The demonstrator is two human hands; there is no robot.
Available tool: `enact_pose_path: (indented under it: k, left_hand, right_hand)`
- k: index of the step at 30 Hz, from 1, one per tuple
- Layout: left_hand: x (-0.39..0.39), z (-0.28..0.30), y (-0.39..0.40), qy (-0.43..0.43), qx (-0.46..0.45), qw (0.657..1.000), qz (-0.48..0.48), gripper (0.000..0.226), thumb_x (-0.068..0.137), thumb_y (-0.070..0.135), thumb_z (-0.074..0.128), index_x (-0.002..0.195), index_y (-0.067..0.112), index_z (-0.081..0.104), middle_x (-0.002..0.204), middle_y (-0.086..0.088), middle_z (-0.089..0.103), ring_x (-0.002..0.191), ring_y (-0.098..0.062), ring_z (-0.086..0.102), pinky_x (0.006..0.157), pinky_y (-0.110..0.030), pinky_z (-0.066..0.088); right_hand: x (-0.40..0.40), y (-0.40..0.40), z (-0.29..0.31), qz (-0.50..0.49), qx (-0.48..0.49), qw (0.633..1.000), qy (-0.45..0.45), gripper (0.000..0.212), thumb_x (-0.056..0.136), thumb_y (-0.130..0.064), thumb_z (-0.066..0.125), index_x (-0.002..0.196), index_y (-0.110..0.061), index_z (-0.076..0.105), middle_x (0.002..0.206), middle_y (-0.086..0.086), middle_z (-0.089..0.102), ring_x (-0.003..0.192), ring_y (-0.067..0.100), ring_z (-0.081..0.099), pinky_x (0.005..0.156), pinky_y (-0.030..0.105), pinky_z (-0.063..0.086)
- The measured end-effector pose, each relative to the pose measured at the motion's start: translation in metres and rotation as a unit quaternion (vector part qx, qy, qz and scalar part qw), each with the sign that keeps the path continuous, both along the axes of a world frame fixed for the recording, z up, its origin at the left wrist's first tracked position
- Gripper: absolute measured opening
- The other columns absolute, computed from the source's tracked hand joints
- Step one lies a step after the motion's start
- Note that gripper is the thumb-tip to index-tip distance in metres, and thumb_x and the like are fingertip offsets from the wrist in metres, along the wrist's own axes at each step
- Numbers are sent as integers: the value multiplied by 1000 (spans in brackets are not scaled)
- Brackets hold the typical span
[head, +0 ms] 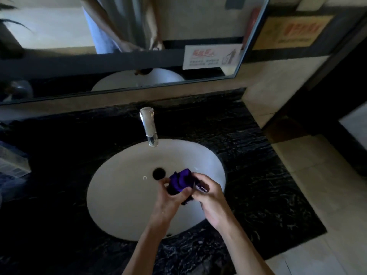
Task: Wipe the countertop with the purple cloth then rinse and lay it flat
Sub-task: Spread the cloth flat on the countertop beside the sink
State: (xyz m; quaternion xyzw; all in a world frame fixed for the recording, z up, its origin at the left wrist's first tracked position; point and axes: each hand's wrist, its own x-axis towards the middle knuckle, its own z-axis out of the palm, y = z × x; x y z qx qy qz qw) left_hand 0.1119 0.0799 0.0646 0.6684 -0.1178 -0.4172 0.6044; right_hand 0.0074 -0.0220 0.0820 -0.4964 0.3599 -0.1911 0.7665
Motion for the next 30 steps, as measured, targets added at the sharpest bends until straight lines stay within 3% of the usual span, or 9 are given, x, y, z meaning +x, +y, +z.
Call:
enact_pose_path:
  k: [3,7,9,12,15,17,24,27,30]
  left_hand:
    - [-16,9,-14,-21,-13,999,-49,77,67,40,87,125,12,45,116,-3,62,88,0,68,71,-19,56]
    - [-40,14,-47,4,-9,1000,5,48,83,32,81,109,1,56,101,-20,69,73,-20,70,61,-29,55]
    - [-56,16,-64,93,-45,992,77,20,97,18,63,108,1,62,99,-19,73,86,-24,71,73,-31,59]
    - [-78,15,-87,261,-97,948,157,27,103,22,49,119,5,62,110,-17,75,98,-31,72,89,-43,56]
    - [-99,9,-113,297,-105,933,172,32,94,23,56,123,11,60,108,-16,74,89,-28,71,85,-42,55]
    - [-115,7,-134,284,-92,940,163,31,90,23,60,119,13,63,104,-13,75,86,-24,71,82,-40,51]
    - [-150,-8,-175,148,48,975,158,18,94,16,67,100,-1,64,83,-15,74,71,-25,71,56,-32,53]
    - [-163,-14,-167,97,73,986,115,27,92,13,71,109,15,50,89,-16,68,75,-27,67,60,-37,54]
    - [-174,-25,-155,-100,116,988,-12,44,89,11,73,109,37,42,101,-8,61,83,-28,60,64,-37,51]
  right_hand:
    - [-23,-15,2,-54,-4,998,9,42,78,-2,76,119,-12,70,116,12,74,115,29,68,91,39,56]
    - [-53,-48,4,-73,-3,997,3,23,91,4,67,105,-12,76,108,17,76,102,32,71,86,40,56]
    - [-70,-69,7,-103,37,994,-22,20,92,2,64,109,-4,72,107,20,75,98,32,71,86,42,58]
    - [-102,-108,7,-136,88,984,-74,28,87,-3,65,114,1,67,106,19,73,93,28,71,76,35,61]
    - [-137,-144,4,-130,128,979,-89,42,73,5,63,114,-1,67,98,16,73,84,25,71,70,32,59]
    - [-154,-163,0,-130,144,978,-71,50,64,3,59,113,-2,67,92,13,72,79,23,69,68,31,57]
    - [-200,-210,-25,-138,54,989,-8,43,84,24,42,102,-4,69,91,8,73,80,19,67,63,24,56]
    - [-209,-226,-41,-139,-62,987,43,44,84,26,46,90,-10,71,91,6,73,83,19,66,73,27,52]
    - [-211,-236,-54,-86,-203,964,147,52,79,27,46,81,-18,73,102,4,71,104,25,66,85,16,45]
